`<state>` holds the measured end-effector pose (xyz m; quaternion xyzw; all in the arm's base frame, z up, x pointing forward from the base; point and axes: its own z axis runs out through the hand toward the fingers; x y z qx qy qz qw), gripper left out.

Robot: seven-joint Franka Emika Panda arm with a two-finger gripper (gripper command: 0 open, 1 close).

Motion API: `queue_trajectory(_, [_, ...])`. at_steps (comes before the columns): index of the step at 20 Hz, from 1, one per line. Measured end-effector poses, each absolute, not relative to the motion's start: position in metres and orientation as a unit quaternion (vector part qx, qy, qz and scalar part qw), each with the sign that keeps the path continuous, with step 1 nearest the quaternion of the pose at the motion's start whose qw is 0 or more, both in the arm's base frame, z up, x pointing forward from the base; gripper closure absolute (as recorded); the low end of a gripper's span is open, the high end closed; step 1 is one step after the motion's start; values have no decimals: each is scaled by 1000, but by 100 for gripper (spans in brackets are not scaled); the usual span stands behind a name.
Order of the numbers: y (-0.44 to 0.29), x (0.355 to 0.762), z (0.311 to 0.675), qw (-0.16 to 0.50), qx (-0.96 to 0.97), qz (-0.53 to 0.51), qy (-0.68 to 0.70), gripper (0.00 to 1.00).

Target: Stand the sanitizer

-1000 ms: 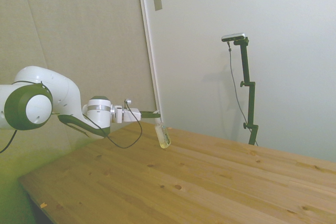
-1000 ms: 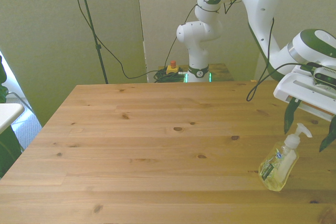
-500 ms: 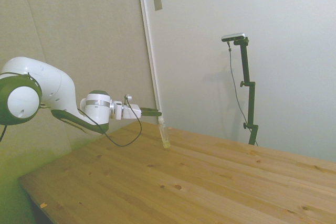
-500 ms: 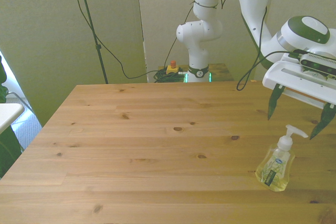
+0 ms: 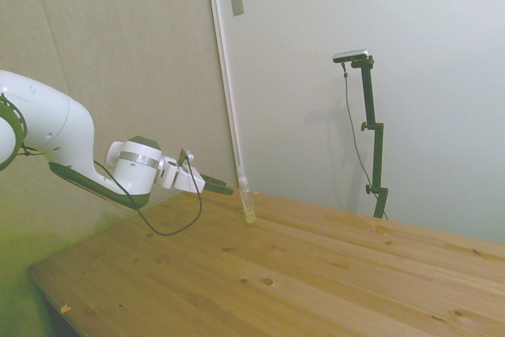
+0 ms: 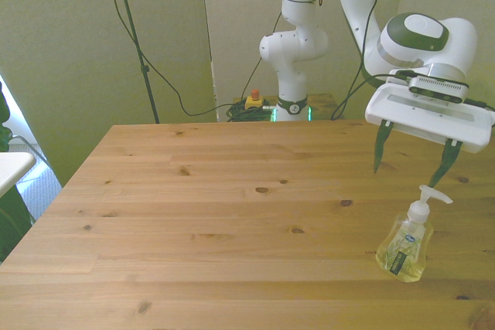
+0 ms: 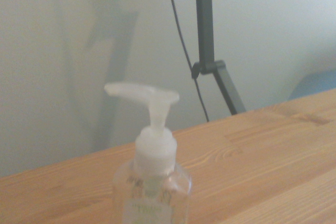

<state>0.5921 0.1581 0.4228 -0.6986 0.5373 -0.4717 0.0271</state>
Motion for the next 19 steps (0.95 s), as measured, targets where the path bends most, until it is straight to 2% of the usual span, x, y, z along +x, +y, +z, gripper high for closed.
queue_trajectory(4, [139,581,443,22,-740,-404,538,0])
queue_trajectory(13, [119,536,429,1,-849,-228,477,0])
queue_trajectory(19, [84,513,458,-17,-897,-125,423,0])
